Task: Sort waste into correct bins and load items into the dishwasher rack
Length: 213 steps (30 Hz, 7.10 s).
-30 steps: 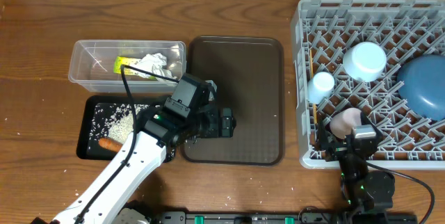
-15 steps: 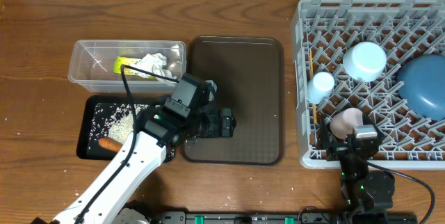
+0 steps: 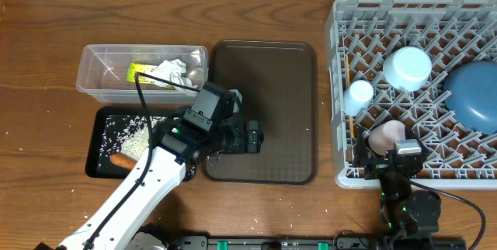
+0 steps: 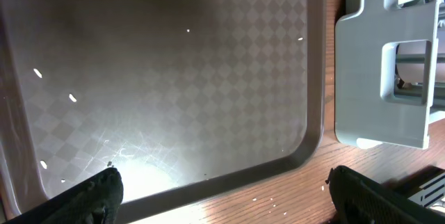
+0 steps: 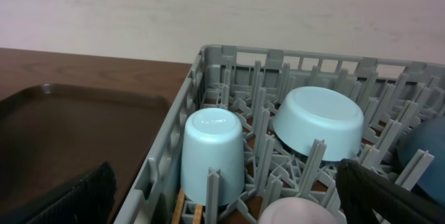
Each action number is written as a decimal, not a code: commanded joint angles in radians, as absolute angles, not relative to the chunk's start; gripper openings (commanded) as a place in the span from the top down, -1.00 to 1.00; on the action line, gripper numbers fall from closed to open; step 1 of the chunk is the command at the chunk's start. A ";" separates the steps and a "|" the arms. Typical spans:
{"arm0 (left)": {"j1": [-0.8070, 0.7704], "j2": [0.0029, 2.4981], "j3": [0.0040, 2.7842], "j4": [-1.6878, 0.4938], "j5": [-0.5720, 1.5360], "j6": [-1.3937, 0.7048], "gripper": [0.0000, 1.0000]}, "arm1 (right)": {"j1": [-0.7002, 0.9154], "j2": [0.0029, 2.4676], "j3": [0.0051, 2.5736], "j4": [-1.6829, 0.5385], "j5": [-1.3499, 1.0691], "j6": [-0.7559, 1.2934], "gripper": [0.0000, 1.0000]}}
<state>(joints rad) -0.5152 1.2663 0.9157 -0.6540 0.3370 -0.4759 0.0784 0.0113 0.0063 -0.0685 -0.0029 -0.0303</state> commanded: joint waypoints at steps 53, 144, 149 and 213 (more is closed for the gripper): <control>-0.464 0.088 0.396 -0.716 0.145 -0.493 -0.93 | 0.054 0.006 0.006 -0.073 0.011 -0.032 -0.99; -0.008 0.001 0.004 -0.054 0.191 0.086 -0.93 | 0.054 0.006 0.006 -0.073 0.011 -0.031 -0.99; -0.008 0.001 0.004 -0.054 0.191 0.086 -0.93 | 0.054 0.006 0.006 -0.073 0.011 -0.032 -0.99; -0.008 0.004 0.004 -0.054 0.191 0.086 -0.93 | 0.054 0.006 0.006 -0.073 0.011 -0.032 -0.98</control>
